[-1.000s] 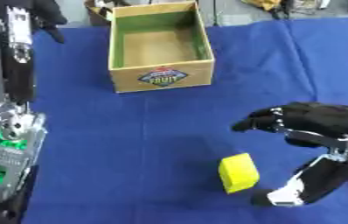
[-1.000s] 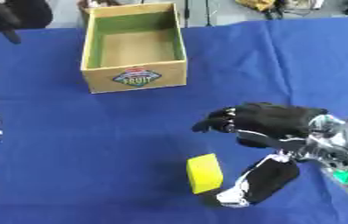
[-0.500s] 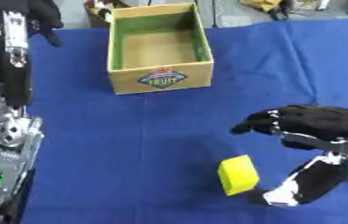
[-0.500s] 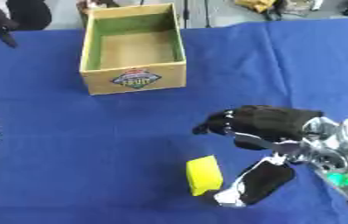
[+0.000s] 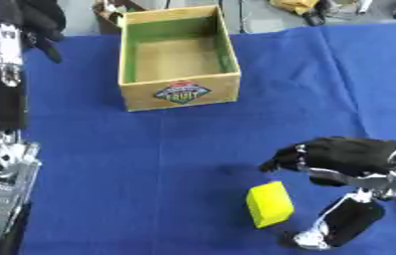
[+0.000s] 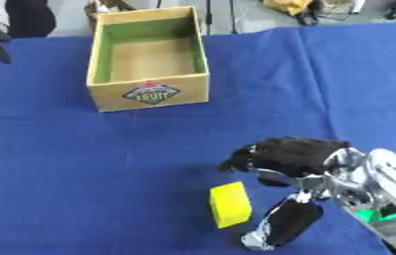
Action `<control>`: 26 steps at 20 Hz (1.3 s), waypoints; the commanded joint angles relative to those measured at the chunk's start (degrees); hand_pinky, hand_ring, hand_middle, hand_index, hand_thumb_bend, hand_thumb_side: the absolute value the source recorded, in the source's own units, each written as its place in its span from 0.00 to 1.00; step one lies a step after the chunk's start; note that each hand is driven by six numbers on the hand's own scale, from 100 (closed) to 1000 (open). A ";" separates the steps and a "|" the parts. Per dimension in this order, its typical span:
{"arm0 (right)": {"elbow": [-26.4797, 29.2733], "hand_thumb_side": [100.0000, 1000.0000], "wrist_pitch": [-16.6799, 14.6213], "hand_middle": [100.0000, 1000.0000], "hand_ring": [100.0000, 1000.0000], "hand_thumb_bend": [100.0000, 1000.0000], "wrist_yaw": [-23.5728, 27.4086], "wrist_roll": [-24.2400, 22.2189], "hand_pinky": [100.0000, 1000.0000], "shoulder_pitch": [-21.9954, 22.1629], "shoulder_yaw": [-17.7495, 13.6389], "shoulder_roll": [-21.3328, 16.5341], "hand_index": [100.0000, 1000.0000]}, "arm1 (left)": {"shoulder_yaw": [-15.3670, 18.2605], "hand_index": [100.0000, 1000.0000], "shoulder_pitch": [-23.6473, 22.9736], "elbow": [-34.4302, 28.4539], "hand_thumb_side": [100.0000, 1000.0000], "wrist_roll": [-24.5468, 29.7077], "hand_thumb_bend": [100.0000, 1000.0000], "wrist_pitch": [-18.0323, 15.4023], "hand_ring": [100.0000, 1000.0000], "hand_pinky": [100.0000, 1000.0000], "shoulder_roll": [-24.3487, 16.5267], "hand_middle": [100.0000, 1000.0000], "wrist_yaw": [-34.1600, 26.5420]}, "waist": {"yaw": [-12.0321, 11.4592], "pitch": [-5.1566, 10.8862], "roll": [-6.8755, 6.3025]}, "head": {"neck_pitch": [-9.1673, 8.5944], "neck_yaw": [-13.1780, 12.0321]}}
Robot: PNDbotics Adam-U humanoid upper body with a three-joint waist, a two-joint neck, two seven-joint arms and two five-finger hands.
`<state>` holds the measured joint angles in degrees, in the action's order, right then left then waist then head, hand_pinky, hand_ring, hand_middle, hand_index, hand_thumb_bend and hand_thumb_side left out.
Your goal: Pick up objects on the table and place them in the box.
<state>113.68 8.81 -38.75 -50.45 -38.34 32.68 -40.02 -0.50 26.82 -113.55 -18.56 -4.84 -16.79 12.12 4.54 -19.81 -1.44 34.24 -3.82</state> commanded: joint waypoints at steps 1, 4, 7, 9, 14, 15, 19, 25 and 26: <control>0.91 0.59 0.85 0.81 0.86 0.41 -1.33 -0.93 0.82 -0.46 -0.22 -0.92 0.95 | 0.15 0.68 0.94 -1.04 0.86 0.10 0.00 0.03 0.41 0.25 -0.28 0.39 0.05 | -0.18 0.85 -0.03 | -0.82 0.47; 0.89 0.59 1.90 0.81 0.86 0.39 -1.95 -1.42 0.82 -0.43 -0.17 -0.72 0.94 | 0.08 0.68 0.98 -1.04 0.86 0.17 0.00 0.03 0.41 0.25 -0.15 0.39 0.03 | -0.40 0.59 -0.20 | -0.97 0.77; 0.42 0.60 2.67 0.80 0.86 0.37 -2.37 -1.30 0.82 -0.68 -0.12 -0.39 0.94 | 0.02 0.68 1.09 -1.04 0.86 0.23 0.00 0.00 0.41 0.25 -0.07 0.39 0.03 | -0.57 0.38 -0.40 | -1.07 1.03; -0.04 0.59 2.97 0.80 0.86 0.36 -2.53 -0.83 0.81 -0.87 -0.08 -0.15 0.93 | -0.01 0.68 1.13 -1.04 0.86 0.26 0.00 0.00 0.41 0.24 0.01 0.39 0.03 | -0.64 0.26 -0.50 | -1.15 1.20; -0.91 0.58 3.51 0.78 0.85 0.31 -2.55 0.81 0.81 -1.30 0.16 0.38 0.91 | -0.08 0.68 1.29 -1.04 0.86 0.34 0.00 0.01 0.41 0.24 0.14 0.39 0.06 | -0.74 -0.01 -0.65 | -1.41 1.51; -1.07 0.57 3.58 0.78 0.85 0.30 -2.59 1.11 0.81 -1.36 0.22 0.48 0.91 | -0.08 0.68 1.33 -1.04 0.86 0.34 0.00 0.01 0.41 0.24 0.15 0.39 0.08 | -0.78 -0.07 -0.67 | -1.46 1.57; -1.95 0.53 3.28 0.78 0.84 0.30 -2.85 1.27 0.81 -1.42 0.79 0.76 0.91 | -0.11 0.68 1.42 -1.04 0.86 0.37 0.00 0.00 0.40 0.24 0.23 0.39 0.09 | -0.91 -0.36 -0.72 | -1.62 1.69; -3.05 0.46 2.56 0.75 0.83 0.26 -3.25 0.97 0.80 -1.56 1.38 1.19 0.87 | -0.13 0.67 1.56 -1.04 0.86 0.48 0.00 0.11 0.40 0.24 0.32 0.39 0.11 | -1.03 -0.72 -0.79 | -1.71 1.82; -3.11 0.45 2.58 0.74 0.83 0.24 -3.23 1.11 0.80 -1.62 1.42 1.27 0.85 | -0.13 0.67 1.58 -1.04 0.86 0.49 0.00 0.12 0.40 0.24 0.33 0.39 0.12 | -1.04 -0.75 -0.79 | -1.71 1.82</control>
<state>110.40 11.54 -41.56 -49.39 -38.97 34.35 -38.48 -0.52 27.67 -113.55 -18.27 -4.66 -16.05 12.12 3.55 -21.55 -2.32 33.15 -2.16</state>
